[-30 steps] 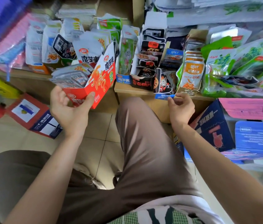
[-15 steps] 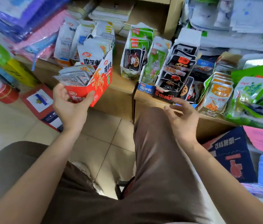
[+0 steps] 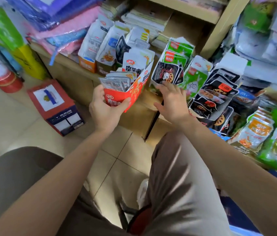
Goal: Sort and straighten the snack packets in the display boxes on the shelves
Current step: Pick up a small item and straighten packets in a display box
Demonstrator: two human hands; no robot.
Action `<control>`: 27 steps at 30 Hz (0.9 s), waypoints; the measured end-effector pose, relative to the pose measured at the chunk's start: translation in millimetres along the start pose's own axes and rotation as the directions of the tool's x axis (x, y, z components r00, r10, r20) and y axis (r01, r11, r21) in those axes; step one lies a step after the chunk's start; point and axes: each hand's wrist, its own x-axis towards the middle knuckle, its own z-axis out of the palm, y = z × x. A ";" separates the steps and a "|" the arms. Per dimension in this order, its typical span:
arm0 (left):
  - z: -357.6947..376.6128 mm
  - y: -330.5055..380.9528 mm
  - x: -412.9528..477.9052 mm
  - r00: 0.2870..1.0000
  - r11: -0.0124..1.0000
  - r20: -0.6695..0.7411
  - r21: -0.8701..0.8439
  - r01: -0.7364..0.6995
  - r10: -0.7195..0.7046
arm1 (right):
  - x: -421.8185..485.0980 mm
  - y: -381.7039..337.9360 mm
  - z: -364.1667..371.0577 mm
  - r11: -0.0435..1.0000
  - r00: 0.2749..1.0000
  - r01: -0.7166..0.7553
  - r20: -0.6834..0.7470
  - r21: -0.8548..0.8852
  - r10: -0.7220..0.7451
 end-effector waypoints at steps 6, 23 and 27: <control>16.2 -12.7 1.8 1.000 0.998 0.008 0.051 0.027 -0.028 | 8.0 1.4 9.0 0.991 0.992 -0.026 0.116 -0.133 0.042; 52.2 -37.3 8.5 0.986 0.994 0.162 0.104 0.031 -0.048 | 10.4 13.8 5.6 0.991 0.988 0.038 0.155 -0.125 -0.018; 44.0 -32.4 -17.0 0.999 0.993 0.025 0.118 0.026 -0.029 | 8.8 14.2 8.4 0.995 0.986 0.038 0.165 -0.096 -0.022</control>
